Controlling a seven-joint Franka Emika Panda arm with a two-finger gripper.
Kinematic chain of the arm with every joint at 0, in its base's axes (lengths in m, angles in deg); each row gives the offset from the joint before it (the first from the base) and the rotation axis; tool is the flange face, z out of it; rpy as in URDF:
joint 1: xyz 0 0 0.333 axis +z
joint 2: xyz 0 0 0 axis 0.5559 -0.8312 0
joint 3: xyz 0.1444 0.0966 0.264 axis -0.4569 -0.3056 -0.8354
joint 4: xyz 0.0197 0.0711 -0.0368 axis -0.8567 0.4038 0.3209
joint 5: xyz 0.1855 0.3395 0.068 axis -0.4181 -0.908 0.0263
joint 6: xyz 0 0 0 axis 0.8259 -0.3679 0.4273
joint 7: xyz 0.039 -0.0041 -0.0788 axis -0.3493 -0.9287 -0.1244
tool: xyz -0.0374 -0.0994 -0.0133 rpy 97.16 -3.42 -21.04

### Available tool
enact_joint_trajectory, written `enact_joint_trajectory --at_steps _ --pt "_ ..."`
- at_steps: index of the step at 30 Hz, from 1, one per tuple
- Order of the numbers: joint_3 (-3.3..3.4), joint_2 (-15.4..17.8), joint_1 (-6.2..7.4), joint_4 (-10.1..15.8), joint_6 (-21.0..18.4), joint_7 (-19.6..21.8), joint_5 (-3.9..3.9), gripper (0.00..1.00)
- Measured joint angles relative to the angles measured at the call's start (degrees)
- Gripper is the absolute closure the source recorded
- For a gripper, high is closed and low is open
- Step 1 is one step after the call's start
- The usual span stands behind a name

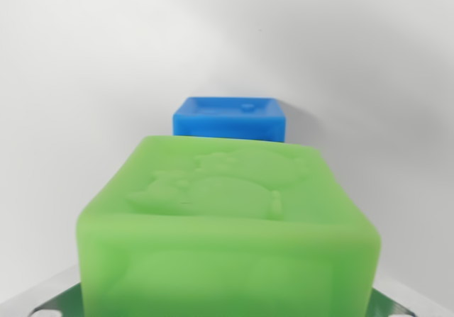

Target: Stack cube

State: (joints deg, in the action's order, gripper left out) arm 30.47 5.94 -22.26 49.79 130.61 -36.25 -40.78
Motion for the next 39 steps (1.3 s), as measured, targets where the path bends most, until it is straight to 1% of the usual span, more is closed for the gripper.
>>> enact_joint_trajectory --at_steps 10,18,25,33,34,39 --pt "0.29 -2.66 0.23 -0.01 2.72 0.07 0.39 1.0" --pt "0.6 -4.54 0.48 -0.17 4.39 0.12 0.48 1.0" --pt "0.81 -5.72 0.64 -0.43 5.28 0.13 0.5 1.0" --pt "0.97 -6.28 0.81 -0.53 5.83 0.13 0.5 1.0" --pt "0.99 -6.3 0.82 -0.53 5.85 0.13 0.5 0.0" --pt "1.0 -6.31 0.83 -0.55 5.87 0.13 0.5 0.0"
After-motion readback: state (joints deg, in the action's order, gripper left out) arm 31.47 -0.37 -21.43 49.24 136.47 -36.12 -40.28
